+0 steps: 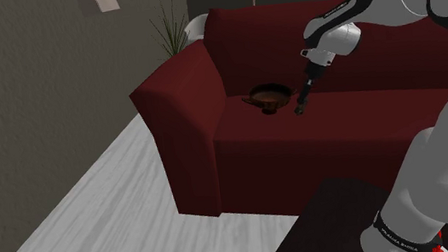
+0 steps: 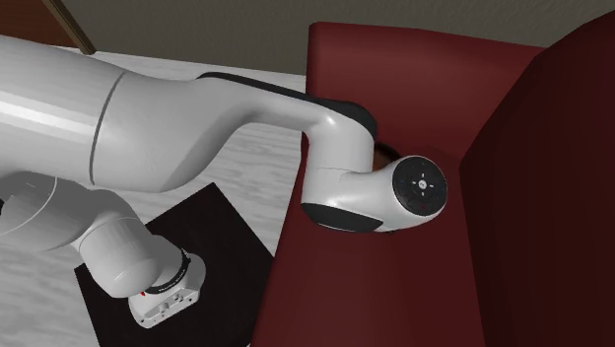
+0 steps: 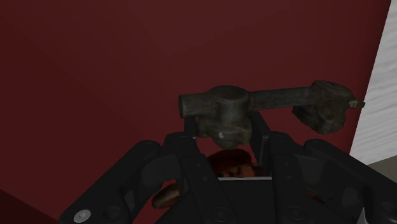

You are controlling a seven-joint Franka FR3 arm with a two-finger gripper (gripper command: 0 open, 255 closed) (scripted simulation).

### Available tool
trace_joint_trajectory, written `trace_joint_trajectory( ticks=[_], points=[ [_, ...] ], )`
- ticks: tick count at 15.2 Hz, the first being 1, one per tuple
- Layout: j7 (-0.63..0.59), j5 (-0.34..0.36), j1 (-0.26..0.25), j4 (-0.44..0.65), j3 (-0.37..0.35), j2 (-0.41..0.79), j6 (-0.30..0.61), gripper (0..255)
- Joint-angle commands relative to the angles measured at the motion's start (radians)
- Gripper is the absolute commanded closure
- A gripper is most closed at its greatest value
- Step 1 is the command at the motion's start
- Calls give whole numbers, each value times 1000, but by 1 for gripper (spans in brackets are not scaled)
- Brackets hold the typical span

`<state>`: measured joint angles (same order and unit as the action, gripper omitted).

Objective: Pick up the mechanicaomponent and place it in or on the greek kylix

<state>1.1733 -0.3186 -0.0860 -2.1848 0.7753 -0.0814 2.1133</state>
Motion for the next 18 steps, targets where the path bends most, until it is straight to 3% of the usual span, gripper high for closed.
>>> trace_joint_trajectory(
  ticks=[1, 18],
  points=[
    [-18, 16, 1, 16, -3, -15, -23, 255],
    [-128, 98, 7, 177, -31, -94, -223, 255]
  ],
)
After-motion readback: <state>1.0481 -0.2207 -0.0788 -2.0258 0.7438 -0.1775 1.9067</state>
